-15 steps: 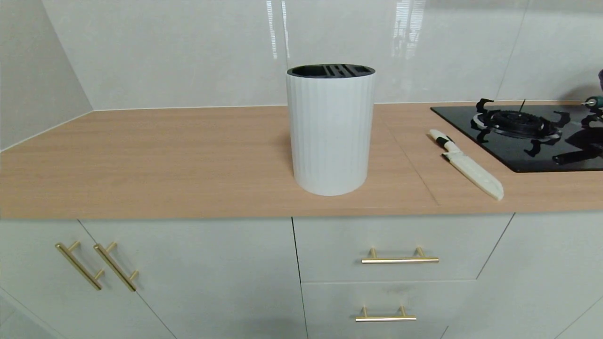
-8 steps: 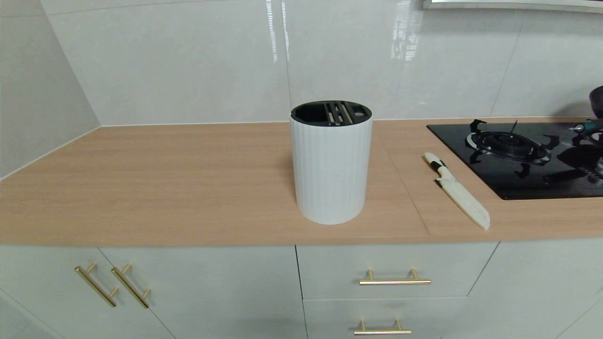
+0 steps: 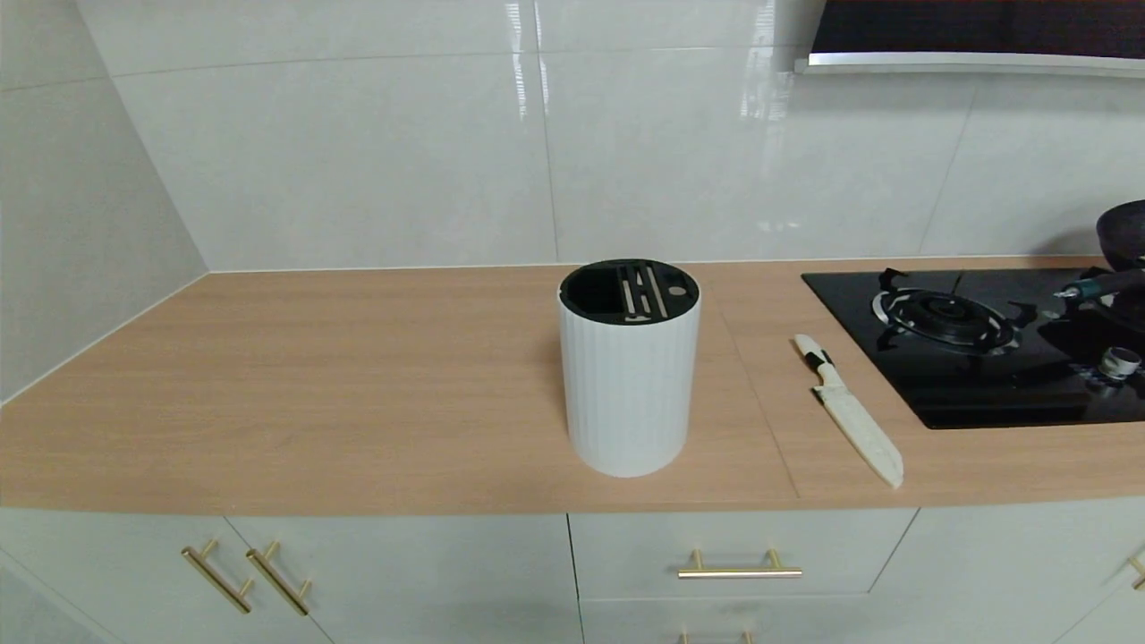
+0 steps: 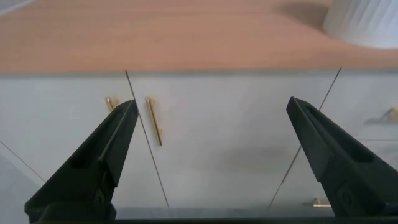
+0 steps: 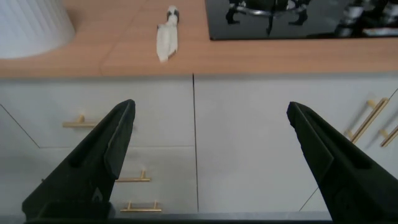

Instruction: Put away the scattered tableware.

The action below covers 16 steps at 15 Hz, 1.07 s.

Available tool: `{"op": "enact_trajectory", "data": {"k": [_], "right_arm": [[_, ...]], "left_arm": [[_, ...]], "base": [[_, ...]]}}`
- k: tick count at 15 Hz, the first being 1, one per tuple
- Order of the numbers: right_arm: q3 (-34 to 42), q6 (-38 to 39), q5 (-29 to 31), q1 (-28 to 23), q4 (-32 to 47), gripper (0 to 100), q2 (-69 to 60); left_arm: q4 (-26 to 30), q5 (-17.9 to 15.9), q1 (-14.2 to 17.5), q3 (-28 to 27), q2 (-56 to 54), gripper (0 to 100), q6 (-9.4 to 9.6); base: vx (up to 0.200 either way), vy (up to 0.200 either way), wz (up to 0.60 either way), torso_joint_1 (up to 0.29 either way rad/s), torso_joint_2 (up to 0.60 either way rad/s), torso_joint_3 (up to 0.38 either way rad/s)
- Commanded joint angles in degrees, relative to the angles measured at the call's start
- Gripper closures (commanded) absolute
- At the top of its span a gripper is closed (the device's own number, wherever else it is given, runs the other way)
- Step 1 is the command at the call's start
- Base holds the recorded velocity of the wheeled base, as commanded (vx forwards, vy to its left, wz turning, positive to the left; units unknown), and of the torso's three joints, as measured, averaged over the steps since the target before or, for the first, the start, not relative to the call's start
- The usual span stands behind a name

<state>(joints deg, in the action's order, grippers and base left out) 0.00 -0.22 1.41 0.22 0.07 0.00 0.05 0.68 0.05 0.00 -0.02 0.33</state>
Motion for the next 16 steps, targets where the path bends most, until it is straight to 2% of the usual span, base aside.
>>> {"op": "enact_trajectory", "data": {"k": [1, 9, 16], "right_arm": [[0.0, 0.0, 0.0, 0.0, 0.0, 0, 0.1], [0.0, 0.0, 0.0, 0.0, 0.0, 0, 0.1], [0.0, 0.0, 0.0, 0.0, 0.0, 0, 0.1]], "left_arm": [[0.0, 0.0, 0.0, 0.0, 0.0, 0, 0.02], [0.0, 0.0, 0.0, 0.0, 0.0, 0, 0.02], [0.0, 0.0, 0.0, 0.0, 0.0, 0, 0.02]], "base": [[0.000, 0.000, 0.00, 0.271, -0.55, -0.290], [0.000, 0.000, 0.00, 0.278, -0.57, -0.300], [0.000, 0.000, 0.00, 0.194, -0.39, -0.206]]}}
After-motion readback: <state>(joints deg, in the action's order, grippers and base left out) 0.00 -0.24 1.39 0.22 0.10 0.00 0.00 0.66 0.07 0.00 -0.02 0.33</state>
